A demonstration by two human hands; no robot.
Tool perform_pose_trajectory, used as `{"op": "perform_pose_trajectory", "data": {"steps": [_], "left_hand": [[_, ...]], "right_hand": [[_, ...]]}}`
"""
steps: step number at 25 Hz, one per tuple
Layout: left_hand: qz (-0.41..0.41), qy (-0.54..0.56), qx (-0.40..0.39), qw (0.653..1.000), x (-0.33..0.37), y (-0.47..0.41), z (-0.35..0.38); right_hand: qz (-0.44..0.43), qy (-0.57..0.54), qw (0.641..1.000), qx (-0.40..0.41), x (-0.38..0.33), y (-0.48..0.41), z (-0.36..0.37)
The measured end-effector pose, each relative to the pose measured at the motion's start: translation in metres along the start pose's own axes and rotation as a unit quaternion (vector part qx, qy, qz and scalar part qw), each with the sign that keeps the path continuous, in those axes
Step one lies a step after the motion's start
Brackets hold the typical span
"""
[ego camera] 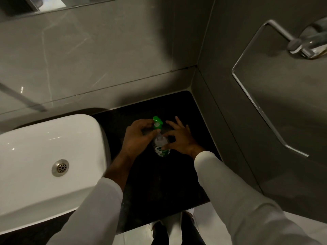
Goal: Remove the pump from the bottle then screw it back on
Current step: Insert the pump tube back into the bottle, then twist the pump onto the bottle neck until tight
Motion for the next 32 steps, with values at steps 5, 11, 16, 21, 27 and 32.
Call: {"op": "perform_pose_trajectory", "data": {"steps": [5,11,16,21,27,32], "left_hand": [[-0.027,-0.021,-0.058,0.998,-0.017,0.005,0.015],[-0.033,-0.071,-0.088,0.993,-0.023,0.003,0.022],[0.007,-0.054,-0.104,0.993,-0.015,0.013,0.029],[-0.030,-0.073,-0.113,0.990,-0.020,0.008,0.035],[-0.117,0.054,-0.120,0.984,-0.031,0.016,0.042],[-0.124,0.031,-0.046,0.991,-0.041,0.024,0.039]], "right_hand": [[0.005,-0.022,1.000,0.009,0.004,-0.002,-0.001],[0.011,-0.032,0.999,0.020,0.006,-0.002,-0.003],[0.001,-0.021,1.000,0.015,0.004,-0.003,-0.001],[-0.003,-0.008,1.000,0.016,0.004,-0.004,-0.001],[0.005,-0.014,1.000,0.014,0.008,-0.002,-0.004],[0.003,-0.017,1.000,0.023,0.006,0.000,-0.005]]}}
Point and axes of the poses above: each hand's wrist, its own y-axis away from the middle knuckle, its own z-axis out of the palm, x = y × z, the point moved 9 cm from there along -y, towards the middle knuckle, and after that the axes turned 5 degrees about x, right-handed, at the moved point
